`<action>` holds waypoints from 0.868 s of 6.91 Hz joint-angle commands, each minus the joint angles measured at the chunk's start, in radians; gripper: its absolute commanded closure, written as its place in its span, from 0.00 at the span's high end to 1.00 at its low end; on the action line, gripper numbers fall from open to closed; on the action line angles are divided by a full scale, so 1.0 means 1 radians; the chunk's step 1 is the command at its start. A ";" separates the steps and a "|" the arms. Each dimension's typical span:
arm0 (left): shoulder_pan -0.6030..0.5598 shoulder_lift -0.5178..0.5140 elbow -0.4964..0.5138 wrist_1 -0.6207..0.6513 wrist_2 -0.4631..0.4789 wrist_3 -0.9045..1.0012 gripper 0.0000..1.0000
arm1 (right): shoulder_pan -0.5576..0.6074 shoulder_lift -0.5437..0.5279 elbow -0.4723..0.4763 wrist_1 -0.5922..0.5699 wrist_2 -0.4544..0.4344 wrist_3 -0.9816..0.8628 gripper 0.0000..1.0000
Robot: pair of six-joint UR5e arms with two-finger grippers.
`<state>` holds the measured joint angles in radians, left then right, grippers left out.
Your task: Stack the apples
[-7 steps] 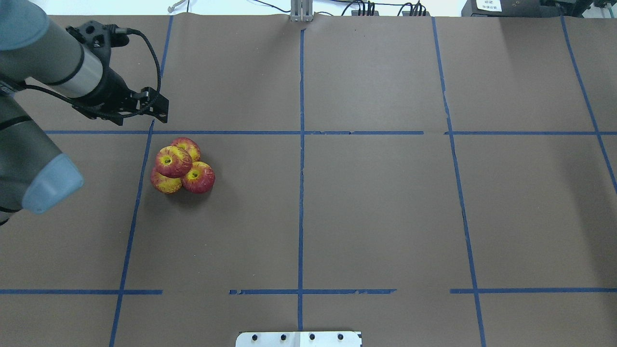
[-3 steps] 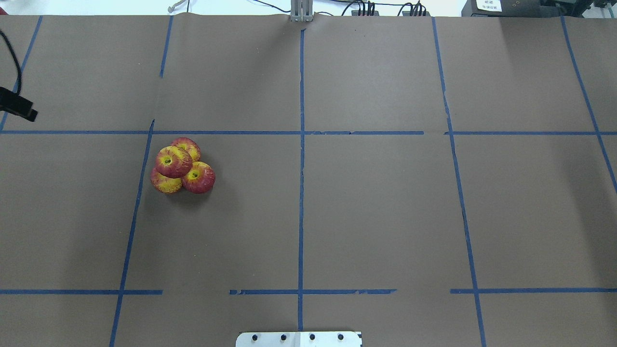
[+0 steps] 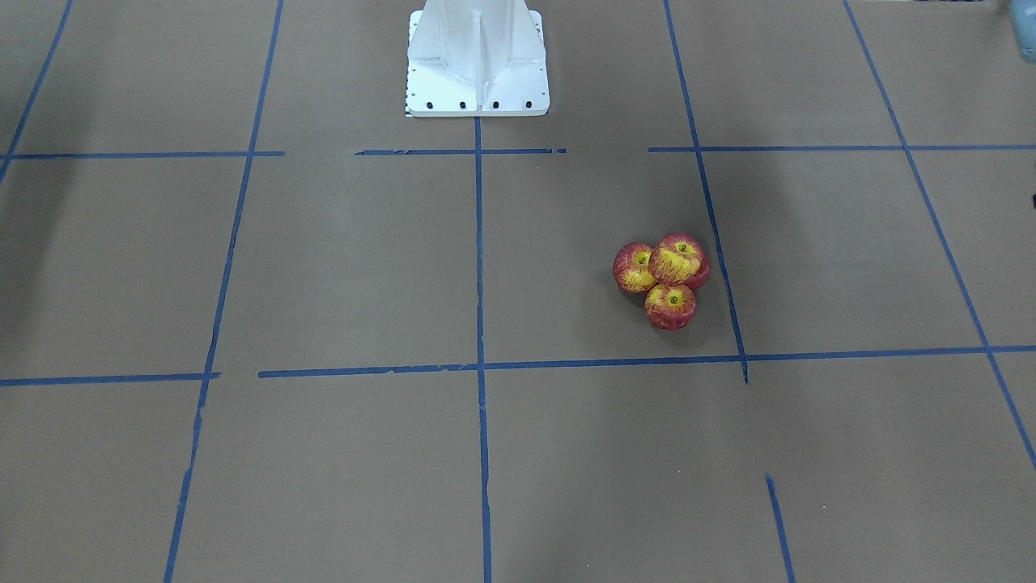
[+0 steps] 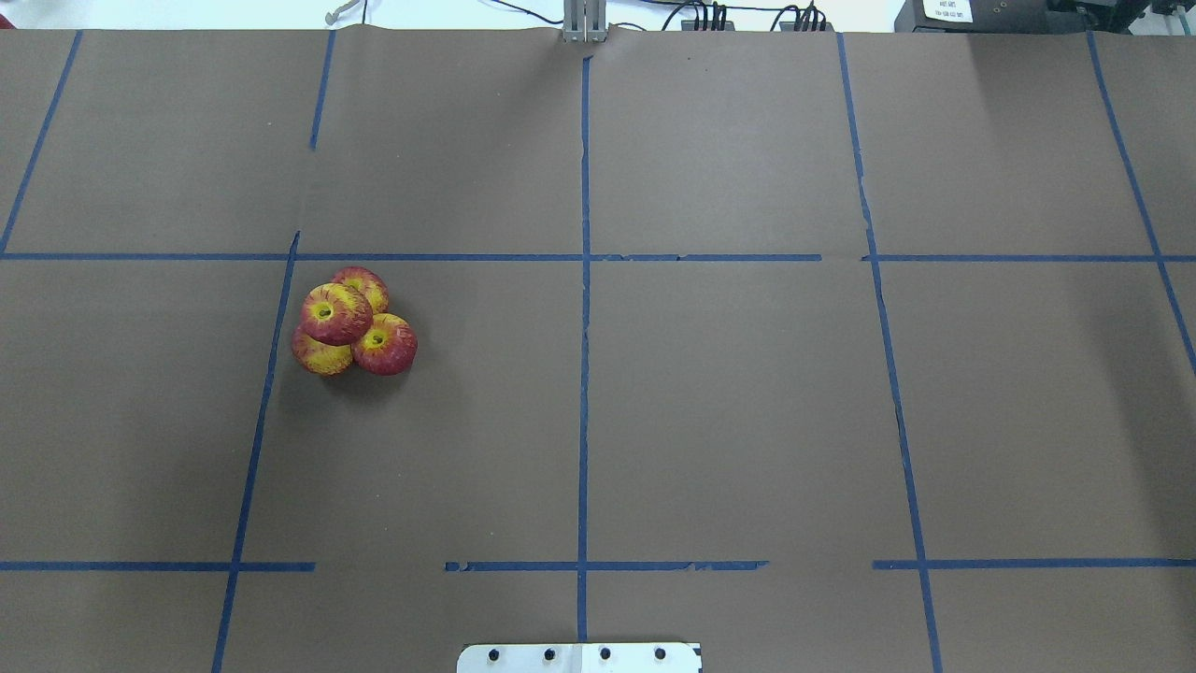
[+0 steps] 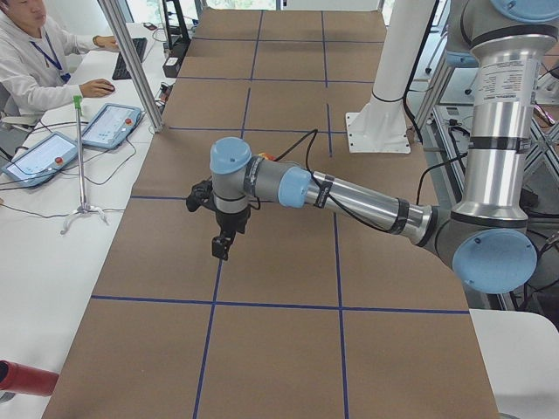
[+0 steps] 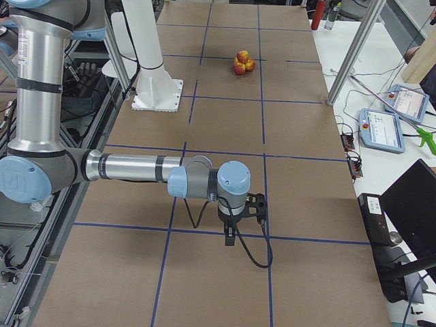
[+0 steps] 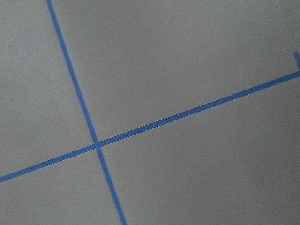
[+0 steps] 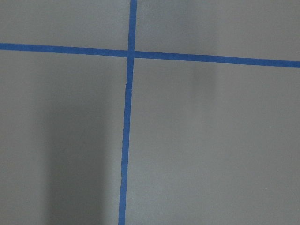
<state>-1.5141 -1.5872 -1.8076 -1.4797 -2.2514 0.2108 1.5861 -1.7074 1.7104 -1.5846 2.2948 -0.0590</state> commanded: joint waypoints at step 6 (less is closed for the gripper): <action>-0.078 0.059 0.060 0.045 -0.150 0.087 1.00 | 0.000 0.000 0.000 0.000 0.000 -0.001 1.00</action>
<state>-1.5902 -1.5242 -1.7476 -1.4356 -2.3566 0.2986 1.5861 -1.7073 1.7104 -1.5846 2.2948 -0.0593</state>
